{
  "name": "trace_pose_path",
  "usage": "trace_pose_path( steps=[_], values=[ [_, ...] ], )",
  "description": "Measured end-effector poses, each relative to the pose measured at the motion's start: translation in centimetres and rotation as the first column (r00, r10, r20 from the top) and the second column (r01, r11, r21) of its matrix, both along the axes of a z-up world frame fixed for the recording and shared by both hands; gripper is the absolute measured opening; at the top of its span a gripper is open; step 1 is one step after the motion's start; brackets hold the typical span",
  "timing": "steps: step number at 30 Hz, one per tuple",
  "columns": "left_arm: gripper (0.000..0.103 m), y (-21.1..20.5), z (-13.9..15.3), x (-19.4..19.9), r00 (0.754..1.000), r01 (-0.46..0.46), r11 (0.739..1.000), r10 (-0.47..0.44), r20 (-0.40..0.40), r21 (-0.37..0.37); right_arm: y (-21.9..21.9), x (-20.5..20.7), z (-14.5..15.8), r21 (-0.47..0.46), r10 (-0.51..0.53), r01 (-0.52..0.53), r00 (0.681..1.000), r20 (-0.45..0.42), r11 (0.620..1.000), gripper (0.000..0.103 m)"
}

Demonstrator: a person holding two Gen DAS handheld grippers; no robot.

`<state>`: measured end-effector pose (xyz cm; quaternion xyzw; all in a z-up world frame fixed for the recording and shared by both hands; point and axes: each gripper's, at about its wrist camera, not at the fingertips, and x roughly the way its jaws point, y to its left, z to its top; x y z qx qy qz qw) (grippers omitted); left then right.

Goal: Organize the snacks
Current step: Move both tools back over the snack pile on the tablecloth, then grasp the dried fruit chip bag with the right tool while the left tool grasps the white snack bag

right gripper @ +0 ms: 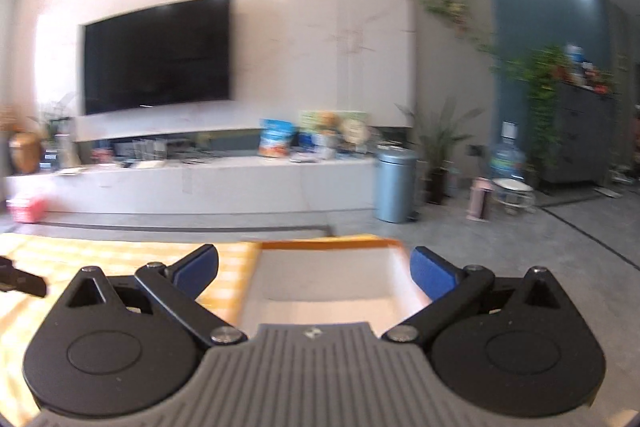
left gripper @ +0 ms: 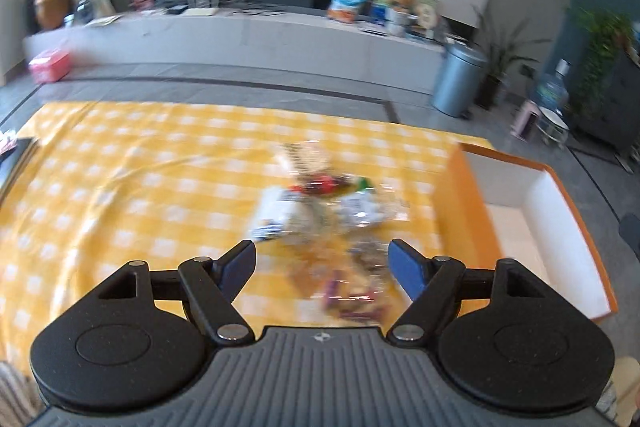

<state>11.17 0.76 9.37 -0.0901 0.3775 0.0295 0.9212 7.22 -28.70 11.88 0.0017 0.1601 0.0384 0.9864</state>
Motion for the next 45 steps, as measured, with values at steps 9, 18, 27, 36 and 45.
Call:
trace_pose_path(
  steps=[9, 18, 27, 36, 45],
  values=[
    [0.089, 7.3, -2.7, -0.5, 0.994, -0.102, 0.995, 0.100, -0.043, -0.022, 10.4, 1.7, -4.8, -0.029, 0.440, -0.453, 0.878, -0.188, 0.891, 0.100],
    [0.089, 9.4, -8.6, 1.1, 0.984, -0.081, 0.991, 0.062, -0.169, -0.108, 17.2, 4.2, -12.6, -0.105, 0.443, -0.527, 0.793, -0.418, 0.844, 0.099],
    [0.089, 7.8, -13.4, 2.8, 0.966, 0.018, 1.000, -0.023, -0.256, -0.019, 17.8, 7.6, -16.1, -0.085, 0.329, -0.424, 0.801, -0.500, 0.902, 0.086],
    [0.089, 8.7, -13.3, 2.7, 0.965, -0.021, 0.999, 0.009, -0.262, -0.040, 20.2, 8.5, -17.3, -0.188, 0.328, -0.471, 0.800, -0.502, 0.862, 0.070],
    [0.089, 8.3, -11.6, 2.0, 0.984, -0.031, 0.999, 0.032, -0.176, 0.010, 20.1, 7.3, -16.9, -0.198, 0.319, -0.450, 0.824, -0.468, 0.871, 0.060]
  ],
)
